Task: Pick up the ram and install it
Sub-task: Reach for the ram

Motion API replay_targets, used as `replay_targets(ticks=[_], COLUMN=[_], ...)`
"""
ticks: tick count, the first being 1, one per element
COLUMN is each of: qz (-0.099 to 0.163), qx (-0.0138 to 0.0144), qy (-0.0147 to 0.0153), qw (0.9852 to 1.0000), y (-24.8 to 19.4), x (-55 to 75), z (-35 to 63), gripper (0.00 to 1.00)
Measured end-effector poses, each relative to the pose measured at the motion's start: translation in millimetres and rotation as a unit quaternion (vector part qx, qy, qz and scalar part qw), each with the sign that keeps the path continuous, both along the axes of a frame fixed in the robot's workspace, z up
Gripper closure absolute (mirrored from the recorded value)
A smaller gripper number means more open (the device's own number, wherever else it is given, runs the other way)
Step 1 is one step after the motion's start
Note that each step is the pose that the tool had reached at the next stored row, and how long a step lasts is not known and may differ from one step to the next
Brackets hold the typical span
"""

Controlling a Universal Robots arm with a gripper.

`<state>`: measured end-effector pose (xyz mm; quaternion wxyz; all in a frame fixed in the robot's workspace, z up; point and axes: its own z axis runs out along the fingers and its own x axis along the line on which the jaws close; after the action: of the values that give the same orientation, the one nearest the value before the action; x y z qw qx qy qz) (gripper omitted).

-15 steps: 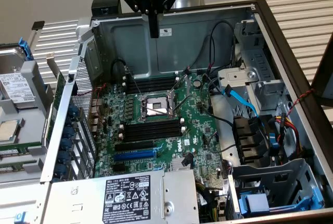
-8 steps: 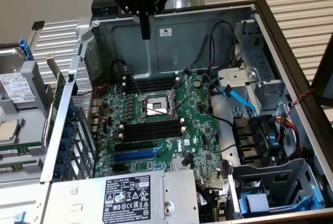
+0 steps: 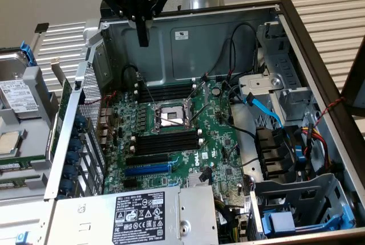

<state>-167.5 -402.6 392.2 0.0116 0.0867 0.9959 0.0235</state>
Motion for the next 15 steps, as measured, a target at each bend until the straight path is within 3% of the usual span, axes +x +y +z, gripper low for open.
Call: replay_targets(ticks=[15], qz=[0.0], qx=[0.0], qy=[0.0052], qw=[1.0], y=[-4.3], x=[-40.4], z=[-1.3], gripper=[0.89])
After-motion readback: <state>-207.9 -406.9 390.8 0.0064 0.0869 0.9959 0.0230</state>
